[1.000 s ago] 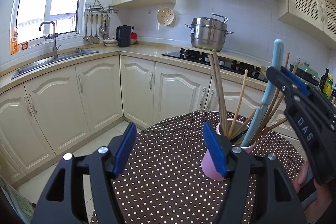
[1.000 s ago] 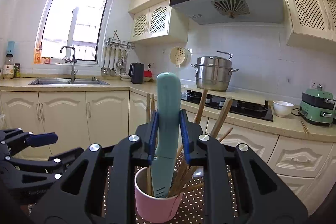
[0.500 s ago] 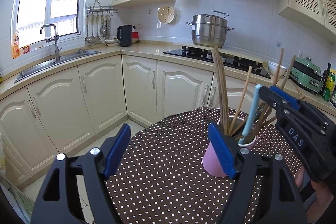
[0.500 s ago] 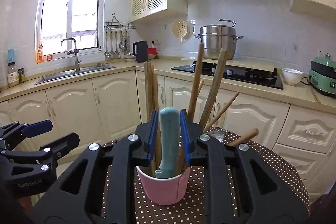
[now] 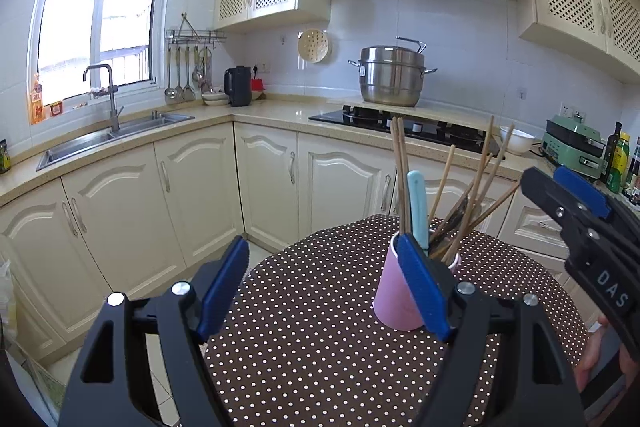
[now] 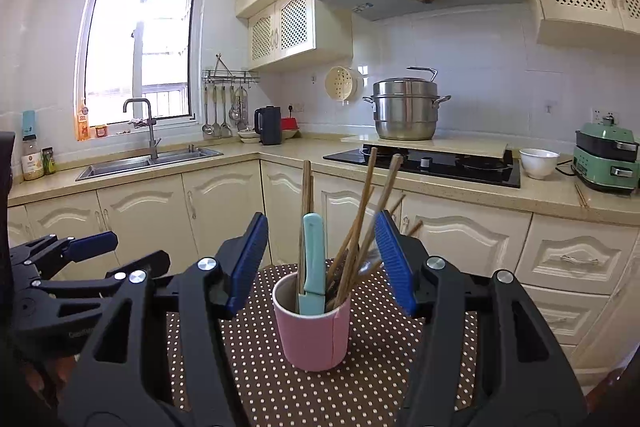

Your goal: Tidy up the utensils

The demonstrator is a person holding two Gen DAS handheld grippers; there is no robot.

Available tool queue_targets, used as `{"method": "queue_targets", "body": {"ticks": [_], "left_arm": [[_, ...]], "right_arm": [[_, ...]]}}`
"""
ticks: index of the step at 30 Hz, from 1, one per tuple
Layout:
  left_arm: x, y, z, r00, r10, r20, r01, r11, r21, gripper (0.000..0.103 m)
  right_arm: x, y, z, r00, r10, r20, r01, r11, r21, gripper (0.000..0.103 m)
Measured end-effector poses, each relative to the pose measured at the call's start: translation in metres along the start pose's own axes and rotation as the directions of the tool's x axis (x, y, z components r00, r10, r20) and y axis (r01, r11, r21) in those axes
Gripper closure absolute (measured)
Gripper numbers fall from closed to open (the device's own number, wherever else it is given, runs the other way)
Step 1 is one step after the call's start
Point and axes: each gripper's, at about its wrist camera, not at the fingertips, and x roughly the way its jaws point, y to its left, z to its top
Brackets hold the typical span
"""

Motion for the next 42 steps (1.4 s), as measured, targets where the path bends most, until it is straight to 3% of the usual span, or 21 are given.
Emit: {"method": "queue_targets", "body": {"ticks": [18,28,42], "left_arm": [[-0.130,-0.027,-0.018,0.982,-0.065,0.179,0.052,0.996,0.073,0.014],[-0.190,-0.030,-0.027,0.968,-0.068,0.243,0.051,0.996,0.077,0.012],[-0.219,-0.029,-0.030,0.948,-0.085,0.305,0.062,0.994,0.085,0.012]], "right_arm": [[-0.121,0.009,-0.009,0.999,-0.035,0.000,0.035,0.999,0.020,0.033],[-0.173,0.025,-0.007,0.999,-0.041,0.033,0.042,0.999,-0.025,0.027],[-0.197,0.030,-0.004,0.994,-0.082,0.076,0.086,0.995,-0.056,0.023]]}}
